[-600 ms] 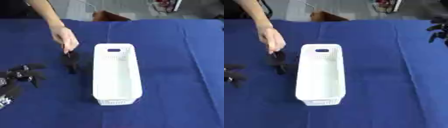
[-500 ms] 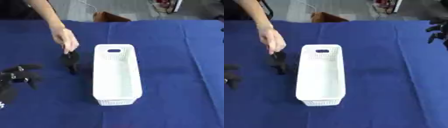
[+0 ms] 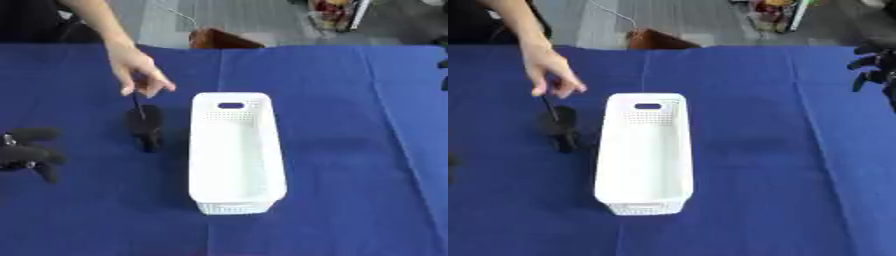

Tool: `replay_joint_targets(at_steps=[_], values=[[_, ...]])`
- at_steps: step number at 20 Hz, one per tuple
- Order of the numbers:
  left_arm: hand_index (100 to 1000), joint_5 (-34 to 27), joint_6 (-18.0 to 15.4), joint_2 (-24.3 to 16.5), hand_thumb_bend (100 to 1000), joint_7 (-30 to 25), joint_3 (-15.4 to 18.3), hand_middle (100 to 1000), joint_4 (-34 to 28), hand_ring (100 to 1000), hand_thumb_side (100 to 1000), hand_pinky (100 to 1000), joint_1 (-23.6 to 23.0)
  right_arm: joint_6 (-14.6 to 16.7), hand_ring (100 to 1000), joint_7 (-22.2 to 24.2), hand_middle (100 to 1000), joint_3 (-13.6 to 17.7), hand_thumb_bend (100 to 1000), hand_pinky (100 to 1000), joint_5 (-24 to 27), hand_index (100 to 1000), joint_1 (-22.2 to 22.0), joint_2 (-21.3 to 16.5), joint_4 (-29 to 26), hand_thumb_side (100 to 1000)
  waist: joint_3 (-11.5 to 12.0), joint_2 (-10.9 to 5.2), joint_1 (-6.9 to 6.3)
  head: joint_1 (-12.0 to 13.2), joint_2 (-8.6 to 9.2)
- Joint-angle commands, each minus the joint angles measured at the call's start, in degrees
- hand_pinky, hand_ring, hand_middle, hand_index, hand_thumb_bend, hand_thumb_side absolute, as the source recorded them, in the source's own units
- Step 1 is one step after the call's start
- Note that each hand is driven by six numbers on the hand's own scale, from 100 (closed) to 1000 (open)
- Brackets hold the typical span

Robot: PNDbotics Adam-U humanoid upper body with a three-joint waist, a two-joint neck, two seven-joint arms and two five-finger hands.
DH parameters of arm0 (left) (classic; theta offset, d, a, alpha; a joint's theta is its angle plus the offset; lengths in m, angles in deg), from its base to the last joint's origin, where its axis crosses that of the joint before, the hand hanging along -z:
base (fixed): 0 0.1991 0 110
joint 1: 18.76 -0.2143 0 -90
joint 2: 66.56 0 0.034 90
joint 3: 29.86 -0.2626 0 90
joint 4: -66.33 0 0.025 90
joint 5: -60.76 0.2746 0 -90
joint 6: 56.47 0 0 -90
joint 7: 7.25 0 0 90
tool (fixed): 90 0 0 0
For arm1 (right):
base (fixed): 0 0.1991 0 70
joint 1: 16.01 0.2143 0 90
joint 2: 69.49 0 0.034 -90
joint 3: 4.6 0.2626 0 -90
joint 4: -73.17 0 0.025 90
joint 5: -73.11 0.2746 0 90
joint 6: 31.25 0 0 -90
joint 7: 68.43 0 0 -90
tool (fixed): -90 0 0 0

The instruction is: Pick up objects on the table and place them in the box.

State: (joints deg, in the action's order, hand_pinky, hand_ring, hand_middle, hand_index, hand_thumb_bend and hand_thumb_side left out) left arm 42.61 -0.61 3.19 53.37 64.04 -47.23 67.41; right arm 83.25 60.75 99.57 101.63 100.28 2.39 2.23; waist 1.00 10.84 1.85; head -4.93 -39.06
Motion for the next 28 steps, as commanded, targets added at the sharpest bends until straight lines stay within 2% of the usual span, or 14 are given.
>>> replay_joint_targets(at_steps=[1,12,20,22,28], values=[[894,-0.28,-3.70,1.09,100,-4.32,1.26,940,-1.03,736,832,573,-0.40,12.66,672,12.78,724,0.42,1000,419,-0.17,837,0.70,-1.62,-0.62,541,0.30,-0.50,0.05,-0.52,0.84],[893,0.76,-3.53,2.49,100,-3.66,1.92,941,-1.03,737,830,578,-0.39,12.71,671,12.78,721,0.53,1000,417,-0.31,836,0.62,-1.68,-0.46,541,0.45,-0.15,-0.03,-0.50,0.97],[898,3.38,-1.80,-0.51,100,0.97,3.31,955,-0.71,749,820,601,1.97,12.60,670,12.78,720,0.35,1000,416,-0.42,836,0.80,-1.54,-0.52,541,0.07,-0.12,-0.07,0.10,0.24],[900,4.69,-1.07,-1.83,100,2.25,3.18,958,1.01,749,822,604,3.48,12.57,670,12.78,720,0.20,1000,416,-0.46,835,0.96,-1.43,-0.53,541,-0.16,-0.08,-0.08,0.52,0.00],[898,6.56,-1.89,-3.96,100,3.38,2.08,964,8.82,746,841,602,8.00,12.49,669,12.78,720,-0.48,1000,415,-0.63,835,1.83,-0.95,-0.69,541,-1.21,0.35,0.04,1.24,-0.10]])
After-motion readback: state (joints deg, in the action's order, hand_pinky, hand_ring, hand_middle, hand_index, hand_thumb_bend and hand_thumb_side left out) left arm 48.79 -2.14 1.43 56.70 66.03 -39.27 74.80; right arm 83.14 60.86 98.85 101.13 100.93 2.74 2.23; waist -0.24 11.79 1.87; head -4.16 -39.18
